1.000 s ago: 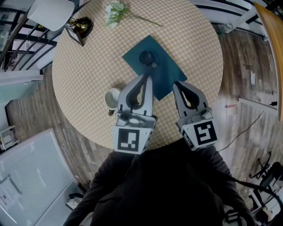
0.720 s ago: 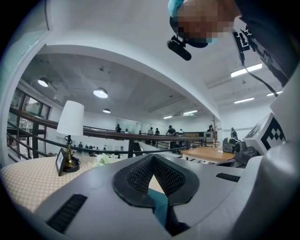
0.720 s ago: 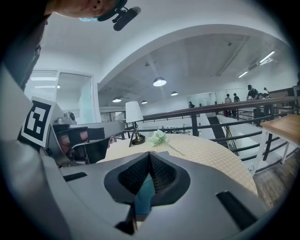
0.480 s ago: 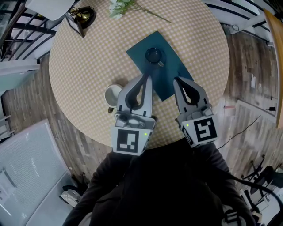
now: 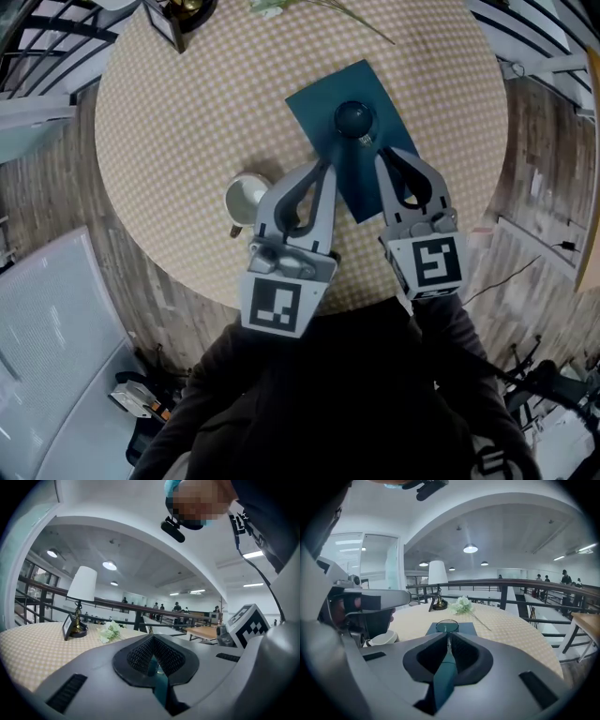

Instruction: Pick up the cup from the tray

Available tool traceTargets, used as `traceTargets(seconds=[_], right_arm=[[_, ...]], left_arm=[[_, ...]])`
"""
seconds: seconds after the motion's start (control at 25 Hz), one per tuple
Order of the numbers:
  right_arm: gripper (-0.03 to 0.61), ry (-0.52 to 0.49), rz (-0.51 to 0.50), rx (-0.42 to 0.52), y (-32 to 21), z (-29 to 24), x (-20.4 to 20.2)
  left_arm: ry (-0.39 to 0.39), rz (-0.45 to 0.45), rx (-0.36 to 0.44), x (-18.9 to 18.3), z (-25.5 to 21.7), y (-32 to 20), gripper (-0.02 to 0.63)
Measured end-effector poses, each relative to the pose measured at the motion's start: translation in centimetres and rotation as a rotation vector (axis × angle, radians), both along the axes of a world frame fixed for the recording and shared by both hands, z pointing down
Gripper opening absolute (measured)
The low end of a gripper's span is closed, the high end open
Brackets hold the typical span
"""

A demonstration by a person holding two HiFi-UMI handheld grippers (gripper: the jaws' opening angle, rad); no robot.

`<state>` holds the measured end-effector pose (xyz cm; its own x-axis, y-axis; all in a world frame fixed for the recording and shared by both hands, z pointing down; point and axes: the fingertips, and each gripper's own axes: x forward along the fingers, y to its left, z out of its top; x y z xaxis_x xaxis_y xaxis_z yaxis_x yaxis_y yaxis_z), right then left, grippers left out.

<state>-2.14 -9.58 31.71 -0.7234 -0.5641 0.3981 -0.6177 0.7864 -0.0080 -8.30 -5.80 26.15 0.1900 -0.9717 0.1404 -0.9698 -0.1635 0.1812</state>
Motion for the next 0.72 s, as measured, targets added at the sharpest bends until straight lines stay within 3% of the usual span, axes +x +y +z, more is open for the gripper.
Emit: traceTargets(seconds=[0.28,0.4,0.72], right_arm=[[0.009,0.1,-0.063,-0.022,-0.7,2.5,-1.8],[0.092,0.155,-0.084,-0.056,-0.5,3.8,-2.2],[0.083,0.225,-0.051,-0.111,-0.5,5.4,-2.3]], left_arm=[[0.041,0.0,-0.038,-0.8,1.8,-0.5,0.006],[0.051,0.004,-0.05,-0.9,2.3,-0.6,0.006],[0.076,-0.004,-0.057,-1.6,3.0,-0.8,0.006]])
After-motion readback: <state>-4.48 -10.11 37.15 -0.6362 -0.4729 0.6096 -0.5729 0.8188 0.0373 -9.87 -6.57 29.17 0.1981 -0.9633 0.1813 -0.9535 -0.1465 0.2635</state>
